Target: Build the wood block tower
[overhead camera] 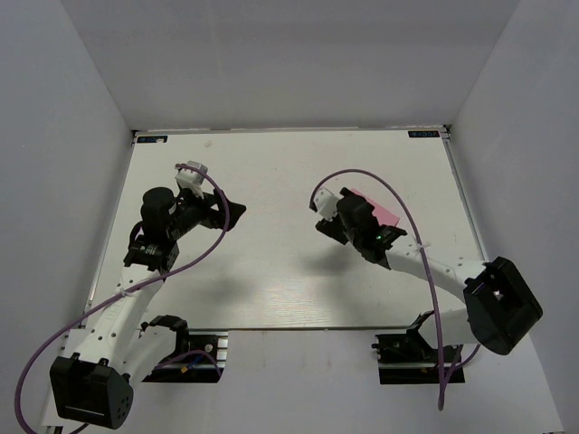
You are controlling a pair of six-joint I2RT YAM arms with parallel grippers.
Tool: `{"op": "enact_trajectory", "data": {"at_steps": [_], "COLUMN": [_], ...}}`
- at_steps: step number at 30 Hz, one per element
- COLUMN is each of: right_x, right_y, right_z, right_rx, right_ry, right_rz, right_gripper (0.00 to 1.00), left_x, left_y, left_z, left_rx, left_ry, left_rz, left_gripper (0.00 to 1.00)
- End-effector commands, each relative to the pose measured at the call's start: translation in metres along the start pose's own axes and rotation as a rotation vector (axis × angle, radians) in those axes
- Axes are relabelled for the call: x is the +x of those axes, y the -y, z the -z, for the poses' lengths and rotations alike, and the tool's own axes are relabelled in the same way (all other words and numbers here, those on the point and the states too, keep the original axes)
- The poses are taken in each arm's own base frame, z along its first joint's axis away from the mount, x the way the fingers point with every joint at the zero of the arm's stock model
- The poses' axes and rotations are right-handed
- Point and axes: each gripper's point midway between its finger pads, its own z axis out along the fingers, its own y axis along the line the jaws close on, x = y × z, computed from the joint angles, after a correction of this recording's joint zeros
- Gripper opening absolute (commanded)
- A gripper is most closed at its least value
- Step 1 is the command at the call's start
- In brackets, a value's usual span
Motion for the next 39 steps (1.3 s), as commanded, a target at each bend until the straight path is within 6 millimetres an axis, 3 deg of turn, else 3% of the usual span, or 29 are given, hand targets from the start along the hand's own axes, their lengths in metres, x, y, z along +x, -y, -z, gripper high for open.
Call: {"op": "enact_trajectory", "data": {"at_steps": [1, 3, 4, 5, 13, 27, 39], "right_x": [-0.001, -0.010, -0.001, -0.004, 0.015, 0.057, 0.077], "right_y": [0.004, 0.009, 0.017, 0.024, 0.041, 0.045, 0.044], "right_z": [0.006, 0.007, 0.002, 0.003, -0.006, -0.021, -0.028], "right_rx": [-0.116, -0.157, -0.149, -0.159, -0.235, -0.293, -0.318], "right_ry": [-0.001, 0.017, -0.011, -0.020, -0.071, -0.165, -0.202], "right_rz": [-0.176, -0.214, -0.248, -0.260, -0.365, -0.419, -0.435], "right_gripper": [0.84, 0.84, 0.84, 0.84, 0.90, 0.90, 0.90], "left_x": [-0.012, -0.012, -0.012, -0.012, -0.014, -0.016, -0.016], "left_y": [0.004, 0.004, 0.004, 0.004, 0.005, 0.007, 0.007], "left_z": [0.001, 0.001, 0.001, 0.001, 0.001, 0.003, 0.003], "left_rx": [0.003, 0.003, 0.003, 0.003, 0.013, 0.015, 0.015], "left_ry": [0.025, 0.025, 0.025, 0.025, 0.031, 0.039, 0.039], "left_rz": [-0.008, -0.008, -0.008, -0.008, -0.012, -0.016, -0.016], "left_gripper": [1.00, 1.00, 1.00, 1.00, 1.00, 1.00, 1.00]}}
